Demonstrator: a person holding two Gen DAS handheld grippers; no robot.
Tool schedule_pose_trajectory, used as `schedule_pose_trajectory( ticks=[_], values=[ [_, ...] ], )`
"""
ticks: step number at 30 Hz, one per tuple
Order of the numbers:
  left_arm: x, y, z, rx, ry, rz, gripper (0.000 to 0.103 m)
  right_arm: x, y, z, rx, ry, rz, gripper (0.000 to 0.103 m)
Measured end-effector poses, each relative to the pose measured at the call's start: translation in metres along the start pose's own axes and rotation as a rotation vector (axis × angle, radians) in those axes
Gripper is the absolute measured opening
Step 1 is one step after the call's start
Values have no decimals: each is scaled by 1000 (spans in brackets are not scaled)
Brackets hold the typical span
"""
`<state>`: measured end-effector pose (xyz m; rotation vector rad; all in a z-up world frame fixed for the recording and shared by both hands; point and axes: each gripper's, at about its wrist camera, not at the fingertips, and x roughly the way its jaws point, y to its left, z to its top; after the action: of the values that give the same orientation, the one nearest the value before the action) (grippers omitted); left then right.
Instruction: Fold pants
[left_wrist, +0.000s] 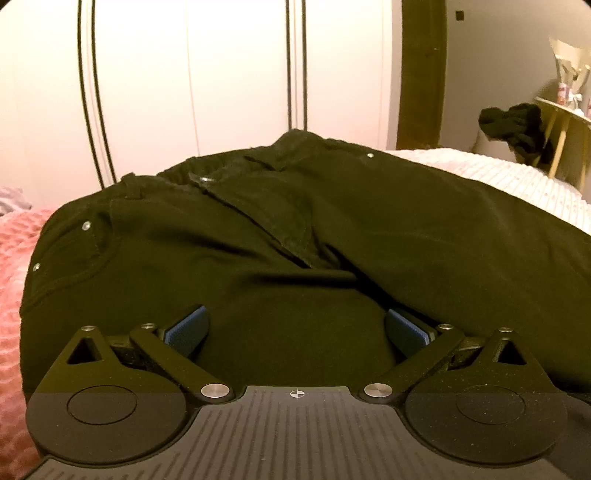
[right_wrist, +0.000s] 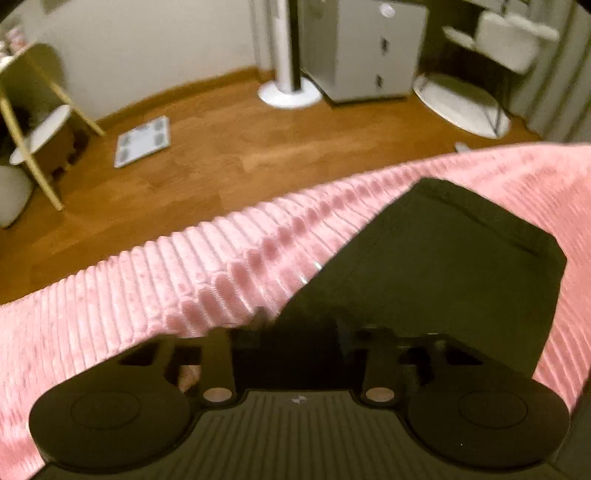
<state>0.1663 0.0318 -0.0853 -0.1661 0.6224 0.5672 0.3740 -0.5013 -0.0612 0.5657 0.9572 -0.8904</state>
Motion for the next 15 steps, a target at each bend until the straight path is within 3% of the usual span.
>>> schedule_pose_trajectory(
  ticks=[4, 7, 10, 13, 15],
  values=[
    [2, 3, 0, -13, -2, -15, 103, -21, -25, -15, 14, -57, 124, 5],
    [0, 5, 3, -14, 5, -27, 103, -62, -72, -39, 73, -153, 281, 4],
    [-4, 8, 7, -50, 8, -40, 103, -106, -132, -89, 106, -227, 392, 4],
    [-8, 11, 13, -93, 16, -93, 103, -127, -175, -160, 74, -215, 379, 2],
    [-14, 13, 15, -108, 9, -163, 103, -119, -198, -202, 54, -137, 356, 0]
  ],
)
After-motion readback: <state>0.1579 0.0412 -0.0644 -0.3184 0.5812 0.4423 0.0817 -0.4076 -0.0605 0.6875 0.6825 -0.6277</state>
